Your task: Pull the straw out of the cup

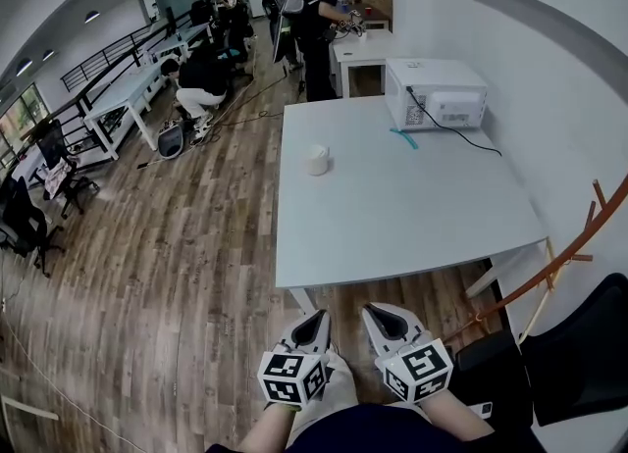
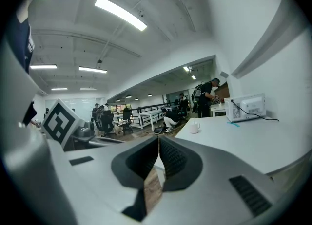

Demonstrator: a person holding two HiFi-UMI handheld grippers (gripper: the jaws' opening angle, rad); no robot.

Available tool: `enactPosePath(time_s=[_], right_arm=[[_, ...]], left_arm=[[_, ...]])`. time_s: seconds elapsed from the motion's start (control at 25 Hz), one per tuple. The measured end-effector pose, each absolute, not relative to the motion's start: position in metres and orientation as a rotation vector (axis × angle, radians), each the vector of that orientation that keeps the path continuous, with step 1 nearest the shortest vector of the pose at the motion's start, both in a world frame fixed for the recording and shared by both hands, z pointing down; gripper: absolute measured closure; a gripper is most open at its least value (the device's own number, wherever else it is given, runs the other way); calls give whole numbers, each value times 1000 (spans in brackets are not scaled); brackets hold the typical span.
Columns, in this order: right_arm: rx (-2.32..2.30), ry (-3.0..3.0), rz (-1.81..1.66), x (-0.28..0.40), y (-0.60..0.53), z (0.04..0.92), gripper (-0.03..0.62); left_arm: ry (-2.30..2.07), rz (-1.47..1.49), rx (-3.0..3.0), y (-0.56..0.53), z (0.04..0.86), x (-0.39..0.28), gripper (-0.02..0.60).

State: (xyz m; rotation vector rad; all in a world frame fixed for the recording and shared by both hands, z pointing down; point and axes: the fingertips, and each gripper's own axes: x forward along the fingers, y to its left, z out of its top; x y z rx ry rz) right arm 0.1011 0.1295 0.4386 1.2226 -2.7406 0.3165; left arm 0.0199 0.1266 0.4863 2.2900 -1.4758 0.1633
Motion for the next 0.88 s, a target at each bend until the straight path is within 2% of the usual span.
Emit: enactPosePath(time_s=[0.88], right_arm=[[1189, -2717, 324, 48, 12, 431, 565]], left_arm=[[-1458, 148, 2251, 13, 486, -30, 563]])
